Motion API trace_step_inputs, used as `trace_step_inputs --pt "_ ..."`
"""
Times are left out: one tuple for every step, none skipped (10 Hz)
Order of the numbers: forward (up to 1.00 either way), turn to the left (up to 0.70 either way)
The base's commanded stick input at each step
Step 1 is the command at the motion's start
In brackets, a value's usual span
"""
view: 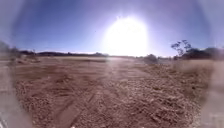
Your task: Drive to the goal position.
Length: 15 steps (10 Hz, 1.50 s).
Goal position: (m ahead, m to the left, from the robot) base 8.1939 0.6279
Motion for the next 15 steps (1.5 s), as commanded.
trace_step_inputs --pt "0.50 0.00" --pt "0.50 0.00" --pt "0.50 0.00" --pt "0.50 0.00" --pt "0.50 0.00" --pt "0.50 0.00" --pt "0.50 0.00" --pt "0.50 0.00" --pt "0.50 0.00" --pt "0.50 0.00" --pt "0.50 0.00" --pt "0.50 0.00" --pt "0.50 0.00" --pt "0.50 0.00" --pt "0.50 0.00"
